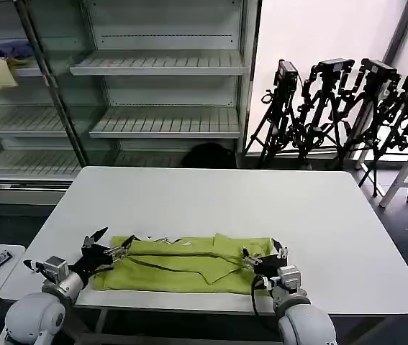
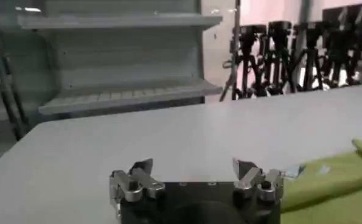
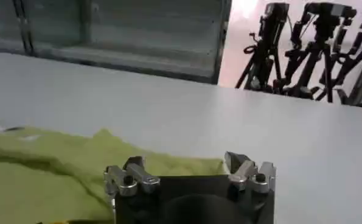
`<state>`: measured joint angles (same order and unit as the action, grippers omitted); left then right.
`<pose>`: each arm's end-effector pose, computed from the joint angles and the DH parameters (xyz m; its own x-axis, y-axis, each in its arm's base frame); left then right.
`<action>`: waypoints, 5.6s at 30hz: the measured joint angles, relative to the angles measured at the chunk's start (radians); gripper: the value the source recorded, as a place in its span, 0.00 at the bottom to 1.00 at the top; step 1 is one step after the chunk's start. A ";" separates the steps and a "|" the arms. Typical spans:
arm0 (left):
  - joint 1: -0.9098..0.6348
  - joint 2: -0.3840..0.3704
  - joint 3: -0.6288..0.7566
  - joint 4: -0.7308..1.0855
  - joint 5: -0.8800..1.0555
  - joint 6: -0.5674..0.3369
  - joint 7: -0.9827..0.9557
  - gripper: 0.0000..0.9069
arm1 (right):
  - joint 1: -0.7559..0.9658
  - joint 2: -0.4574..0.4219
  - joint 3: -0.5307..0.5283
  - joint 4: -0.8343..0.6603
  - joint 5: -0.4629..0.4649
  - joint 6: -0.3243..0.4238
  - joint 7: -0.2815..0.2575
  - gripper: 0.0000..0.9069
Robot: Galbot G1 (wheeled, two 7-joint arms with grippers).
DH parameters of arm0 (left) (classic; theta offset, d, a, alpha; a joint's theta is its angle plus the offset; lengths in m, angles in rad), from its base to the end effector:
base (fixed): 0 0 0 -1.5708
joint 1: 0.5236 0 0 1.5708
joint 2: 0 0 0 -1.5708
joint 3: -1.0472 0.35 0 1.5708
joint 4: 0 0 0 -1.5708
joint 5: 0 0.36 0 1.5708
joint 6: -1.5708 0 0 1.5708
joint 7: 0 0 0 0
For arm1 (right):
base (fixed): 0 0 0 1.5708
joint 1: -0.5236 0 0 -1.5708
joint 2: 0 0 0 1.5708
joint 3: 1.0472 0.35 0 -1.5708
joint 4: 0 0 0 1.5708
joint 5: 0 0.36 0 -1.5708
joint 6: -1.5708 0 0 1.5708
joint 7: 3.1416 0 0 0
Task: Fold and organize the clothes.
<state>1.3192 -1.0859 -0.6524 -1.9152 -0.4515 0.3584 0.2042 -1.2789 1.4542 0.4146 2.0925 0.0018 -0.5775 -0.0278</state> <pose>0.2748 0.1450 -0.2654 -0.9348 0.2326 0.2683 0.2405 0.9707 -0.0035 0.2622 0.0139 -0.2400 -0.9462 -0.1298 0.2965 -0.1593 0.9842 -0.0776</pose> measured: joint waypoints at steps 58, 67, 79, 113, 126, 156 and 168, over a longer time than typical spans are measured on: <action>0.104 -0.197 0.001 -0.021 0.033 0.052 -0.188 0.01 | 0.100 -0.040 0.052 0.047 0.090 0.029 -0.047 1.00; 0.097 -0.201 0.020 -0.020 0.029 0.075 -0.194 0.01 | 0.099 -0.039 0.055 0.039 0.084 0.033 -0.051 1.00; 0.084 -0.204 0.036 -0.008 0.039 0.070 -0.192 0.00 | 0.093 -0.042 0.064 0.044 0.083 0.034 -0.049 1.00; -0.008 0.099 -0.315 0.098 0.200 -0.029 0.045 0.00 | 0.073 -0.044 0.081 0.036 0.077 0.042 -0.051 1.00; -0.004 0.038 -0.174 -0.071 0.207 0.039 0.043 0.00 | 0.049 -0.038 0.100 0.039 0.062 0.052 -0.059 1.00; 0.003 -0.109 0.205 -0.185 0.285 0.126 -0.011 1.00 | 0.063 -0.019 0.084 0.003 0.036 0.058 -0.066 1.00; 0.000 -0.171 0.277 -0.140 0.319 0.134 -0.058 1.00 | 0.065 -0.017 0.079 -0.002 0.031 0.061 -0.067 1.00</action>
<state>1.3196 -1.2570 -0.3755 -2.0551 -0.1325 0.4919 0.1463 -1.2142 1.4375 0.4937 2.0905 0.0329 -0.5168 -0.0952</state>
